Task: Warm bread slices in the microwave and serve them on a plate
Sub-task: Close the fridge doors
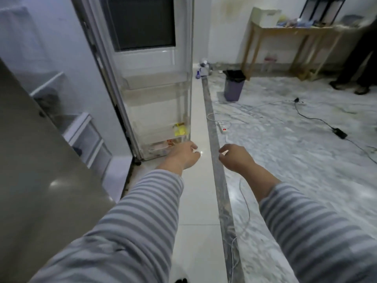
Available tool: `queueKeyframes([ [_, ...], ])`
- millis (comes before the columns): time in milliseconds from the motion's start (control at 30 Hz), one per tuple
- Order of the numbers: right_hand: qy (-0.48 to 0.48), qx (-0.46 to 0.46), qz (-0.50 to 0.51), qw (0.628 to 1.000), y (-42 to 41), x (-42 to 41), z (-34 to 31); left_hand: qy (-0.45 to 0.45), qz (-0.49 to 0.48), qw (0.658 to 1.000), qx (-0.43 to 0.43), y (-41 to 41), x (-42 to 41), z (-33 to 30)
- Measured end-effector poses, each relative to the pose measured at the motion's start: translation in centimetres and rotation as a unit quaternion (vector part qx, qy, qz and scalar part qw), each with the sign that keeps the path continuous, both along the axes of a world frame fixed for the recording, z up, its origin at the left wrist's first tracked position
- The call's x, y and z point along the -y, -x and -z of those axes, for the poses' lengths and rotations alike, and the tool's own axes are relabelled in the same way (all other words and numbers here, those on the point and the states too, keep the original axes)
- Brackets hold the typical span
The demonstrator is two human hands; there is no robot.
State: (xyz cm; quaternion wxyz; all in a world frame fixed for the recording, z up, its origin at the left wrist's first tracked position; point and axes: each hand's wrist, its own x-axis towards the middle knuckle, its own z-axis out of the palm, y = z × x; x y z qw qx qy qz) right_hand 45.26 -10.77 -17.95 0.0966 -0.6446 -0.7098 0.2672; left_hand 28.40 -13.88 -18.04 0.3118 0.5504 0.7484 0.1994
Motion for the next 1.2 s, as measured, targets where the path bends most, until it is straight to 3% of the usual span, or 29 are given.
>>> queueKeyframes([
  [267,-0.003,-0.01,0.061,0.998,-4.7,-12.7,0.2,-0.011,0.061,0.998,-0.027,-3.8,-14.9,-0.4],
  [467,-0.023,-0.007,0.037,0.999,-8.9,-23.9,-0.8,-0.02,0.037,0.999,-0.007,-8.4,-25.4,-1.1],
  [633,-0.032,-0.004,-0.036,0.999,-10.8,-34.8,-3.4,-0.033,-0.037,0.999,0.016,-11.2,-33.9,-2.5],
  [800,-0.056,-0.011,-0.116,0.992,-10.5,-44.9,-5.5,-0.053,-0.091,0.994,-0.025,-11.8,-41.7,-4.4],
  [1067,-0.092,-0.051,-0.22,0.97,-4.6,-58.7,-7.6,-0.102,-0.182,0.975,-0.075,-7.9,-53.1,-7.0],
  [1200,-0.122,-0.073,-0.269,0.953,-0.9,-64.3,-9.3,-0.163,-0.24,0.947,-0.137,-5.1,-57.9,-9.1],
])
